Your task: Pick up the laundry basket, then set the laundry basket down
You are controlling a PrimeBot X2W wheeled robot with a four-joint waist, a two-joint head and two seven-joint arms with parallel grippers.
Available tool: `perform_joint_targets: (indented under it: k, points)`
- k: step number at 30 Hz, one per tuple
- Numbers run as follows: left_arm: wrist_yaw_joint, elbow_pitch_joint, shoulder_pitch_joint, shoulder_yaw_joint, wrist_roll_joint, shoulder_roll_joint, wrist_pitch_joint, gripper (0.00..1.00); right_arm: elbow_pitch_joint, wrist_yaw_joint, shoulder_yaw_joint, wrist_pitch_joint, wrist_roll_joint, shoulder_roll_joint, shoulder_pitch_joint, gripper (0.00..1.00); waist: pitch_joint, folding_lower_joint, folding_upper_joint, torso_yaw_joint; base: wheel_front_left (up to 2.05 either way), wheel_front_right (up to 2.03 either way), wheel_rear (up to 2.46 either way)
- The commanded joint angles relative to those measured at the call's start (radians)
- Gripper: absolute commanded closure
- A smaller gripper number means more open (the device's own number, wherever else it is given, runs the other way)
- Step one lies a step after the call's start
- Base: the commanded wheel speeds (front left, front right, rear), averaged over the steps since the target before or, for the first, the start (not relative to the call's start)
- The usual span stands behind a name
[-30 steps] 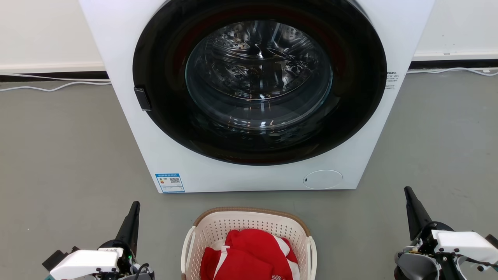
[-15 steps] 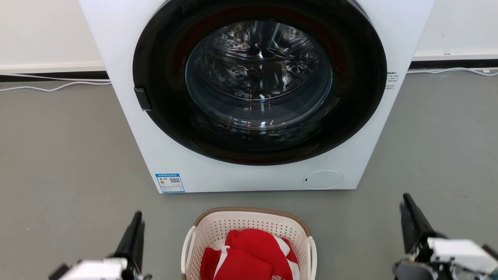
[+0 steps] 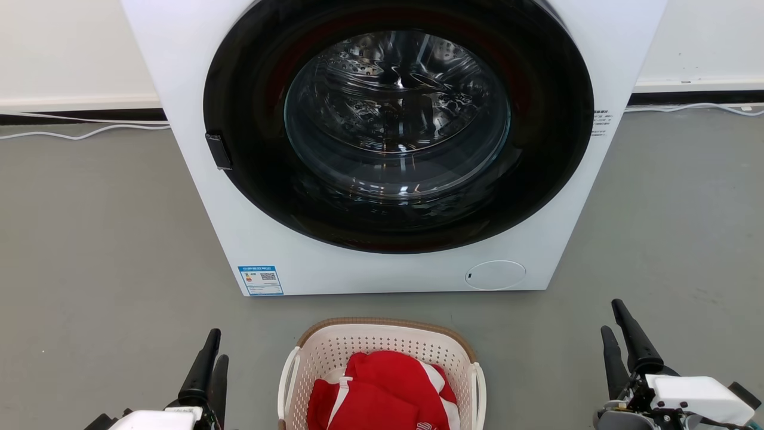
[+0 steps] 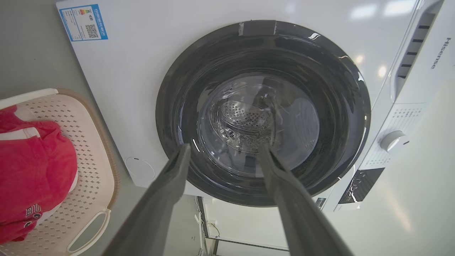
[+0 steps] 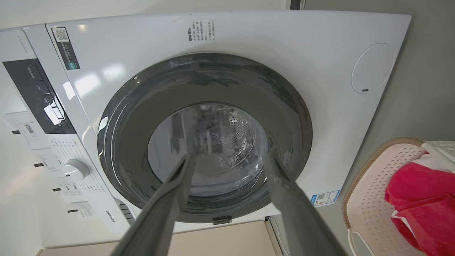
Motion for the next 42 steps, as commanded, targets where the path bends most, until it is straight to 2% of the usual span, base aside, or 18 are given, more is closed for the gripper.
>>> perform_joint_targets:
  k: [1, 20, 38, 42]
  points:
    - [-0.002, -0.036, -0.043, -0.003, 0.006, 0.005, -0.007, 0.00, -0.034, 0.000, 0.008, -0.012, -0.003, -0.007, -0.037, 0.00, 0.000, -0.0002, 0.0000, 0.000, 0.00, 0.00, 0.00]
    - [-0.005, -0.093, -0.057, -0.034, 0.171, 0.009, -0.063, 0.00, -0.107, 0.000, 0.084, -0.079, -0.148, -0.035, -0.051, 0.00, 0.006, -0.0002, 0.0000, 0.000, 0.00, 0.00, 0.00]
    - [0.002, -0.143, -0.065, -0.084, 0.456, 0.011, -0.113, 0.00, -0.142, 0.000, 0.127, -0.128, -0.382, -0.047, -0.058, 0.00, 0.012, -0.0002, 0.0000, -0.002, 0.00, 0.00, 0.00]
    - [0.018, -0.152, -0.068, -0.104, 0.542, 0.012, -0.125, 0.00, -0.140, 0.000, 0.134, -0.140, -0.452, -0.050, -0.061, 0.00, 0.014, -0.0002, 0.0000, -0.002, 0.00, 0.00, 0.00]
